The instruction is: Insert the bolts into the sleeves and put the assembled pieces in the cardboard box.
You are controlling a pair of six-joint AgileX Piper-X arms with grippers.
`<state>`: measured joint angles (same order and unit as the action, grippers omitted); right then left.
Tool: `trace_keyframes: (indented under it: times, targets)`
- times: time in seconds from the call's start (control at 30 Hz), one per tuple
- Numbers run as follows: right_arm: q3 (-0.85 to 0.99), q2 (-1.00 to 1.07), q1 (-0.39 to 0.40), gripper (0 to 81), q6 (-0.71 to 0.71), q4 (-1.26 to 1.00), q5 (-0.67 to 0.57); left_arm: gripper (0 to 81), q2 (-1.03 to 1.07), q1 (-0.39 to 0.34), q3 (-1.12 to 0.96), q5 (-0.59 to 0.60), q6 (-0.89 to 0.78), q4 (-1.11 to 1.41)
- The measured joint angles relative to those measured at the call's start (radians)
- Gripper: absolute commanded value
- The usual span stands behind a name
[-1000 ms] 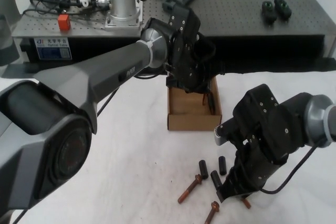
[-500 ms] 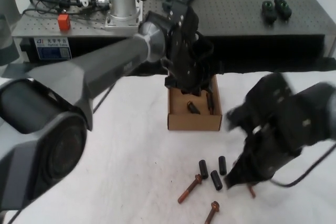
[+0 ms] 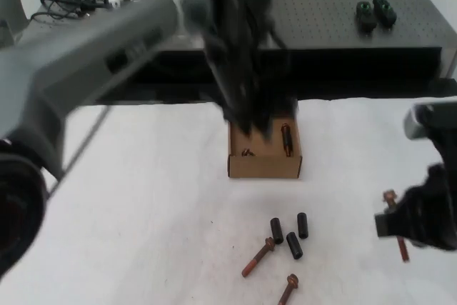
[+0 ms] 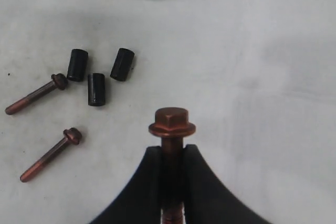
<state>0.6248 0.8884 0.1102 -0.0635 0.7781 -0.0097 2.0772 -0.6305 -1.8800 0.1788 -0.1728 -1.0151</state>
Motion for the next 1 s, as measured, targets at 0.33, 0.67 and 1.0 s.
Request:
trace_keyframes:
  times: [0.33, 0.67, 1.0]
  targets:
    - [-0.084, -0.092, 0.000, 4.3, -0.028, 0.096, 0.000, 30.7, 0.099, -0.126, 0.093, -0.045, -0.060, 0.041]
    - [-0.086, -0.092, 0.000, 4.3, -0.028, 0.100, 0.000, 30.7, 0.144, -0.126, 0.095, -0.009, -0.150, 0.020]
    - [-0.086, -0.092, 0.000, 4.3, -0.028, 0.095, 0.000, 30.7, 0.149, -0.126, 0.095, 0.022, -0.180, 0.017]
